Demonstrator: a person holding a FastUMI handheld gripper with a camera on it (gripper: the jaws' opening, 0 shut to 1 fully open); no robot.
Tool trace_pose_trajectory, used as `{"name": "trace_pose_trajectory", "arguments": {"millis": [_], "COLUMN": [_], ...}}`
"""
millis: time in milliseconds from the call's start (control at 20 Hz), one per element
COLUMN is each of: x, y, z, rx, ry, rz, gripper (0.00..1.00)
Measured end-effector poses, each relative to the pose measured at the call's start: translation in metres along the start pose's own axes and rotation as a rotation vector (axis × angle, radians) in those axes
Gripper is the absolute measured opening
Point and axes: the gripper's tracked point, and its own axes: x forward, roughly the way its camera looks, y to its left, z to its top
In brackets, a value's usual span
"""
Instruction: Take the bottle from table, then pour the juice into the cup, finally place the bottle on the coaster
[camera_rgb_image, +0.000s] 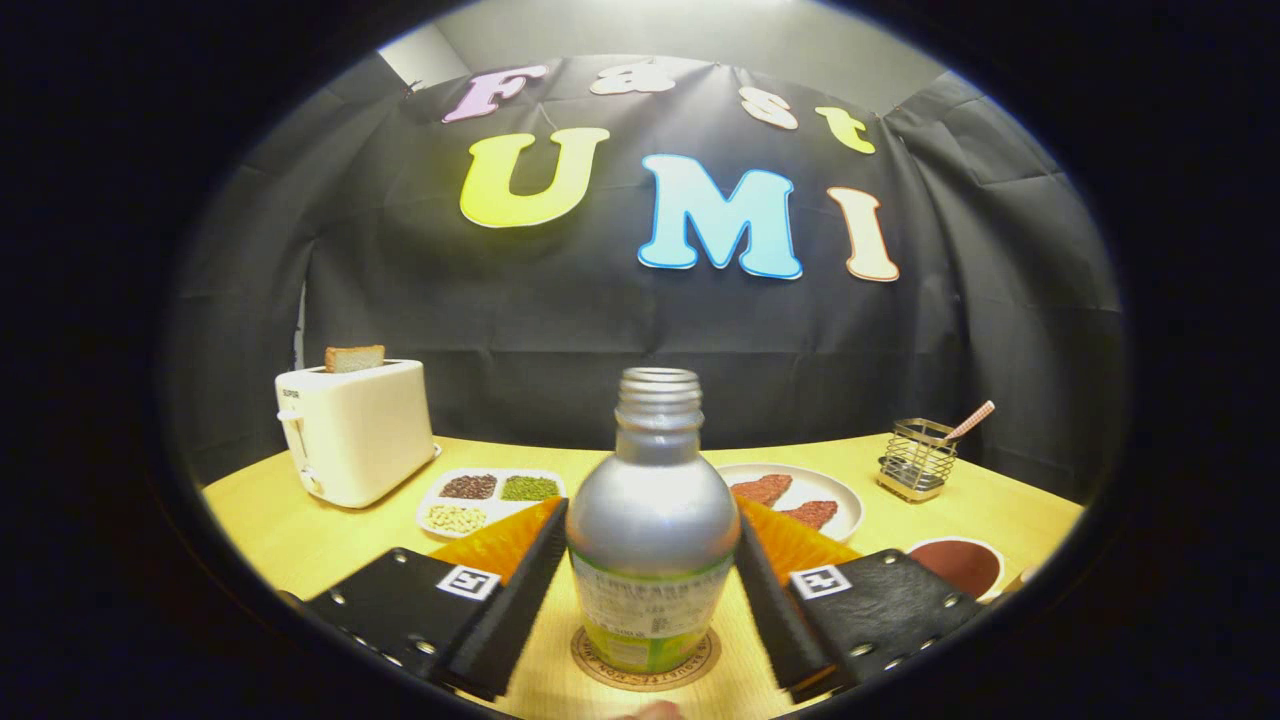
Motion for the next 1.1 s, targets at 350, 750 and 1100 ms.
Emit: {"name": "trace_pose_trajectory", "arguments": {"millis": [350, 750, 1100], "x": [-0.03, -0.092, -0.135], "y": [-0.017, -0.047, -0.064], "z": [0.059, 0.196, 0.267], "rx": [-0.014, 0.059, 0.019], "ry": [-0.095, -0.197, -0.259], "rz": [-0.035, 0.033, 0.057], "gripper": [0.99, 0.99, 0.98]}}
